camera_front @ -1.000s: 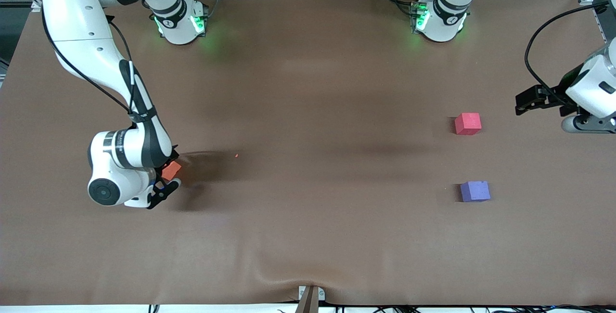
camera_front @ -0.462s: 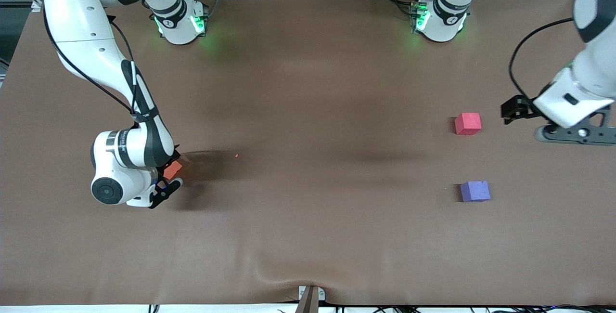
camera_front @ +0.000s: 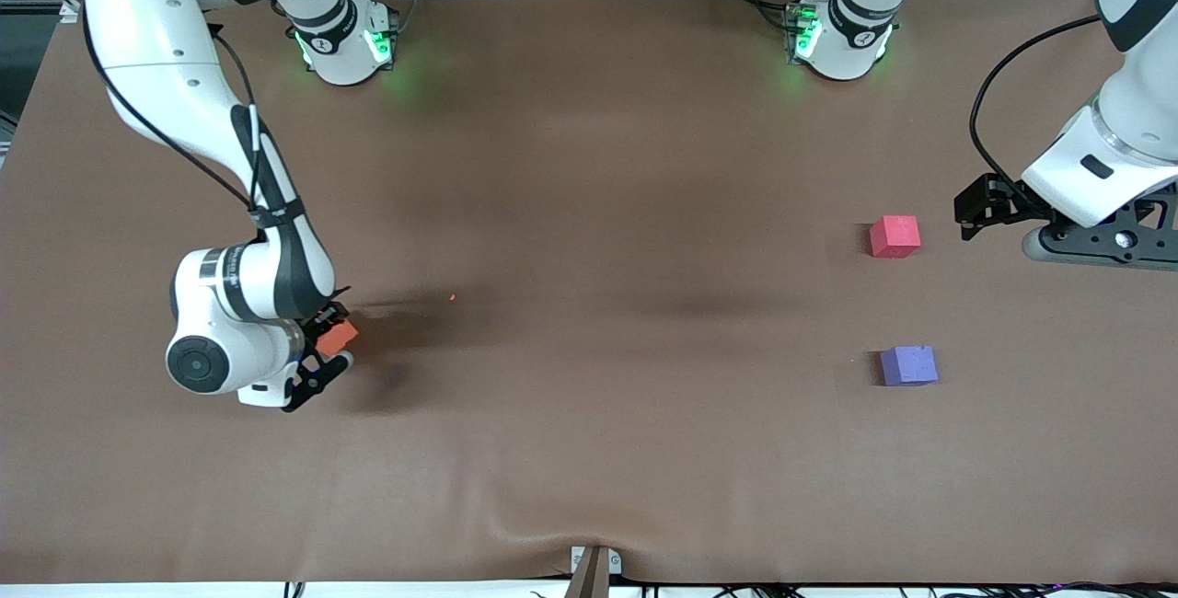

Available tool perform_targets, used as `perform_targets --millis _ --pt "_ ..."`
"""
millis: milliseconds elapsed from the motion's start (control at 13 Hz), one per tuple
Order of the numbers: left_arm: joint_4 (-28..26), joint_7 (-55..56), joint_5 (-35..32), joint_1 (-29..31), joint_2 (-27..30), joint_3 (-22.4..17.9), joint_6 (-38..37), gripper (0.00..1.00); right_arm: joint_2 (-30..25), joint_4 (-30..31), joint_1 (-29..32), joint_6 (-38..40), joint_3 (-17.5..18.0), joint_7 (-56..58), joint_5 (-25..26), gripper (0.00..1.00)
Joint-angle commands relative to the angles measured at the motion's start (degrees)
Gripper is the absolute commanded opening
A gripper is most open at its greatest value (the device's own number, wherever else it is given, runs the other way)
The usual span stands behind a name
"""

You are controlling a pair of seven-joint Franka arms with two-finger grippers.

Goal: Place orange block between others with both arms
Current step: 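Lift the orange cube with the right gripper toward the table middle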

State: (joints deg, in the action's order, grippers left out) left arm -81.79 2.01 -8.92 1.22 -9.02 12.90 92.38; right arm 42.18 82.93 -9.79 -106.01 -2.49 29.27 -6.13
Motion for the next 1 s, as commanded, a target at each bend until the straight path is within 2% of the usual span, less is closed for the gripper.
perform_targets --millis 0,154,231,385,538,923 --pt "0.32 0.01 0.13 0.27 -0.29 0.99 -0.09 1.00 -1.49 0.04 -3.47 0.01 -0.15 -7.71 -11.66 0.39" --pt "0.32 0.35 0.14 0.27 -0.99 0.99 0.00 1.00 -1.40 0.04 -7.32 -0.17 -0.15 -15.96 -22.30 0.39" --pt "0.32 0.36 -0.13 0.19 -1.08 0.99 0.00 1.00 -1.31 -0.13 -10.22 -1.04 -0.32 -18.87 -25.31 0.39" --pt "0.31 0.10 0.66 0.27 -1.96 1.08 0.00 1.00 -0.88 -0.22 -15.49 -6.30 -0.32 -26.25 -26.57 0.40" --pt "0.23 -0.08 4.25 0.88 -2.40 0.90 0.00 1.00 -0.53 -0.22 -20.42 -10.52 -0.32 -35.03 -27.62 0.40" --pt "-0.65 3.06 6.99 -1.48 -3.98 0.99 -0.27 1.00 1.40 -0.22 -27.82 -18.70 -0.23 -46.67 -30.08 0.45"
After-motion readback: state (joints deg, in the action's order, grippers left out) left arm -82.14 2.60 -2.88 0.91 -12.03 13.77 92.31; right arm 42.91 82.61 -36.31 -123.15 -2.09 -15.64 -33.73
